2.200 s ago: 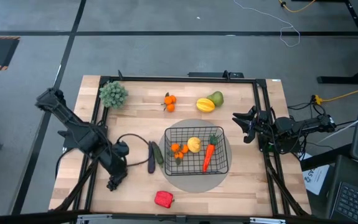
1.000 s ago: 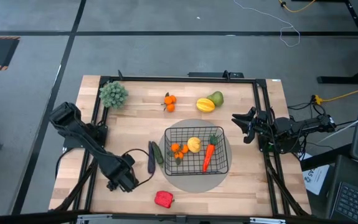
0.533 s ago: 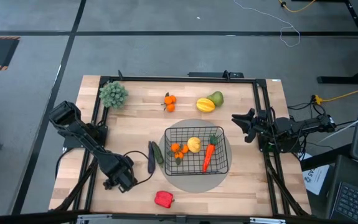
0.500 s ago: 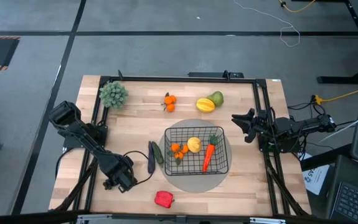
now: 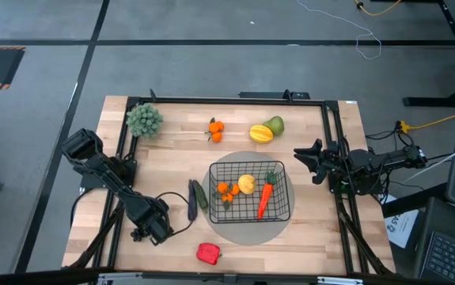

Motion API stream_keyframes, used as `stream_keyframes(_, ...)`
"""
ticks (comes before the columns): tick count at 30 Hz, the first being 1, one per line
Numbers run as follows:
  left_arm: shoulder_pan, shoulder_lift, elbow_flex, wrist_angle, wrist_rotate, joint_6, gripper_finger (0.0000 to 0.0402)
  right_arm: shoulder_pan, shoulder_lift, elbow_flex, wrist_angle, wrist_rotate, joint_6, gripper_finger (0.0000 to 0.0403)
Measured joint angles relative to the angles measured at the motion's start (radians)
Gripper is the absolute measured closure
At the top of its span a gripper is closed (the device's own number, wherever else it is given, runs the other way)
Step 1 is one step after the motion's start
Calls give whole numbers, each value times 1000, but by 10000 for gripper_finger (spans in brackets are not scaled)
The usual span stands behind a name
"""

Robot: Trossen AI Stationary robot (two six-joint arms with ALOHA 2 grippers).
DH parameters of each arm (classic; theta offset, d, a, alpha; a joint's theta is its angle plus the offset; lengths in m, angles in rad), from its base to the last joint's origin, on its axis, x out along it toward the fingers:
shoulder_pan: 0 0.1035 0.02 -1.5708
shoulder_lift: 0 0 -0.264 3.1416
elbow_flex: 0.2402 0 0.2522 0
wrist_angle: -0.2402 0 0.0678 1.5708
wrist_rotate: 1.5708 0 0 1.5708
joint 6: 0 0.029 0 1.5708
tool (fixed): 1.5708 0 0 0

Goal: Build produce basket
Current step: Put the black grapes into the black wire basket

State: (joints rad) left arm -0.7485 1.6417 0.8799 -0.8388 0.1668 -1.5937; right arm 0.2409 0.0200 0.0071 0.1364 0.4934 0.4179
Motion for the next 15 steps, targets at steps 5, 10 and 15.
stream_keyframes(5, 6, 3, 35, -76, 23, -103, 394, 0, 0, 0, 0, 0, -2, 272)
stream_keyframes(10, 7, 8, 139, -203, -31, -102, 400, 0, 0, 0, 0, 0, -4, 272)
stream_keyframes(15, 6, 6, 282, -354, -135, -100, 401, 0, 0, 0, 0, 0, -3, 272)
